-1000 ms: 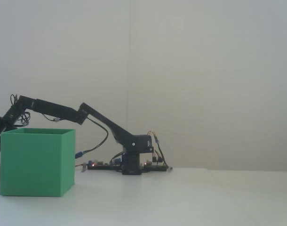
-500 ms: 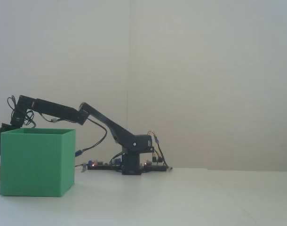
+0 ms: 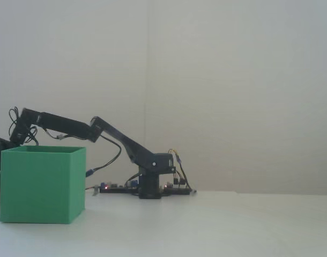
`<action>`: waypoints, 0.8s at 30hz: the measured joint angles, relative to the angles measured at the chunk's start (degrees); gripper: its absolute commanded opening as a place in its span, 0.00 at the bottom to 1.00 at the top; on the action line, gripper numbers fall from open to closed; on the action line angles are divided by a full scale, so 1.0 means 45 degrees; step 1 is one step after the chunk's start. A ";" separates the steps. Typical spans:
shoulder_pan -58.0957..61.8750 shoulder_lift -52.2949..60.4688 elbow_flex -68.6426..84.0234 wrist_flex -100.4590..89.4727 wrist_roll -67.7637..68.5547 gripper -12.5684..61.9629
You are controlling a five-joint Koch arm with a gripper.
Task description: Grasp a red block and put it in the green bin.
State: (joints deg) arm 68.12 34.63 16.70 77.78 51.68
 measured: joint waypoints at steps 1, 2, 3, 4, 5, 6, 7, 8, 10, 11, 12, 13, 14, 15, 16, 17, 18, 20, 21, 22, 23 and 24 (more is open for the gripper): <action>0.0098 -0.0020 0.0000 -0.0391 0.0000 0.62; 0.0176 0.0000 0.0000 -0.0664 0.0000 0.62; 0.0195 0.0000 0.0000 -0.0879 0.0000 0.62; 0.0215 0.0000 0.0000 -0.1035 0.0000 0.62; 0.0254 0.0000 0.0000 -0.1133 0.0000 0.62; 0.0293 0.0000 0.0000 -0.1191 0.0000 0.62; 0.0371 0.0020 0.0000 -0.1191 0.0000 0.62; 0.0371 0.0039 0.0000 -0.1191 0.0000 0.62; 0.0215 0.0137 0.0000 -0.1113 0.0000 0.62; 0.0059 0.0254 0.0000 -0.0957 0.0000 0.62; -0.0078 0.0371 0.0000 -0.0820 0.0000 0.62; -0.0176 0.0488 0.0000 -0.0684 0.0000 0.62; -0.0195 0.0547 0.0000 -0.0605 0.0000 0.62; -0.0195 0.0547 0.0000 -0.0605 0.0000 0.62; -0.0215 0.0547 0.0000 -0.0605 0.0000 0.63; -0.0313 0.0527 0.0000 -0.0566 -0.0020 0.63; -0.0449 0.0527 0.0000 -0.0547 -0.0039 0.63; -0.0684 0.0547 -0.0020 -0.0527 -0.0293 0.64; -0.0742 0.0547 -0.0020 -0.0430 -0.0508 0.64; -0.0801 0.0547 -0.0020 -0.0352 -0.0742 0.64; -0.0820 0.0547 -0.0020 -0.0332 -0.0977 0.64; -0.0840 0.0547 -0.0020 -0.0332 -0.1191 0.64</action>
State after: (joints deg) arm 64.34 37.09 16.61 76.29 46.32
